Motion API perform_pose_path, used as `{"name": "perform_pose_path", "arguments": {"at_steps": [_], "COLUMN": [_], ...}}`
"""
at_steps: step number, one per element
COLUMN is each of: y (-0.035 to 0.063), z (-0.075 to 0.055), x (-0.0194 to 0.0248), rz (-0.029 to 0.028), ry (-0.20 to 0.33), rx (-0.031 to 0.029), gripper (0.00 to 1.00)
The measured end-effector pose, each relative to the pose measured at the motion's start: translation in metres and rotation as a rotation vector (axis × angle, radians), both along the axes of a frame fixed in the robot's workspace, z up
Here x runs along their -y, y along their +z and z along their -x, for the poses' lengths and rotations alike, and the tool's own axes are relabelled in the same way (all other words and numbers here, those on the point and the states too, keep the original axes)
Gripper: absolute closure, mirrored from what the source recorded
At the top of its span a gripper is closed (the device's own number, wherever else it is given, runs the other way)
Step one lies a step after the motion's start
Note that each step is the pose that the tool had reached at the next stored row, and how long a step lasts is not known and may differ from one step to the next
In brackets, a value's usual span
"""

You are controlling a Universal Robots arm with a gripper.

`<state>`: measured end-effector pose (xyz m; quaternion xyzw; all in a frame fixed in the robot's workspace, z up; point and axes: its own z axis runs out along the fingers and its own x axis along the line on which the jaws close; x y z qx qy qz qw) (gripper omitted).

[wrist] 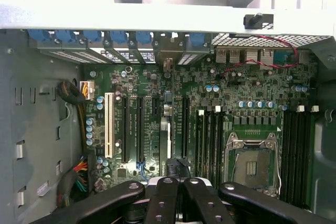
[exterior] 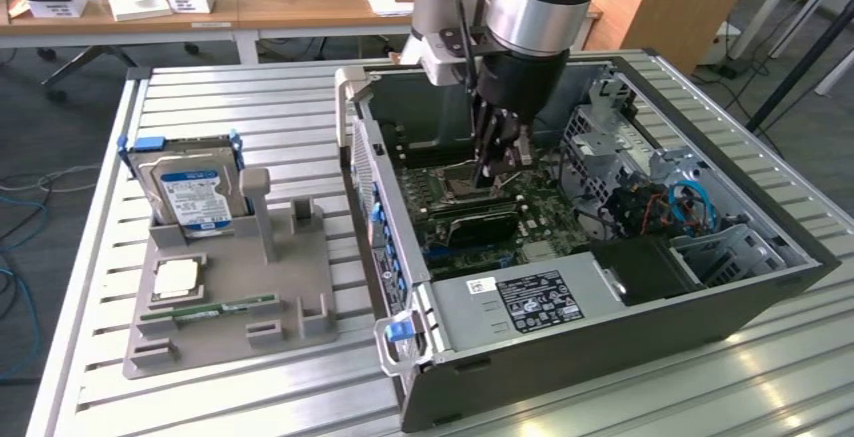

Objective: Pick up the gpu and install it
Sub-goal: 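Press down on the gpu until it lock into place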

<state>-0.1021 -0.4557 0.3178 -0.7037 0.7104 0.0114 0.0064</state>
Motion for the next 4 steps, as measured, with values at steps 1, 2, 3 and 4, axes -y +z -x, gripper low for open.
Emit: {"name": "perform_pose_path", "arguments": {"at_steps": [1,2,3,4], "y": [0.0001,0.0001,0.0001,0.0001], "z": [0.0,0.0,0.0,0.0], "x": [0.0,0.0,0.0,0.0], "rz": [0.0002,0.0002,0.0002,0.0002], "ry": [0.0,0.0,0.0,0.0], "rx": [-0.0001,-0.0001,-0.0001,-0.0001], "gripper": [0.9,0.9,0.9,0.9]}}
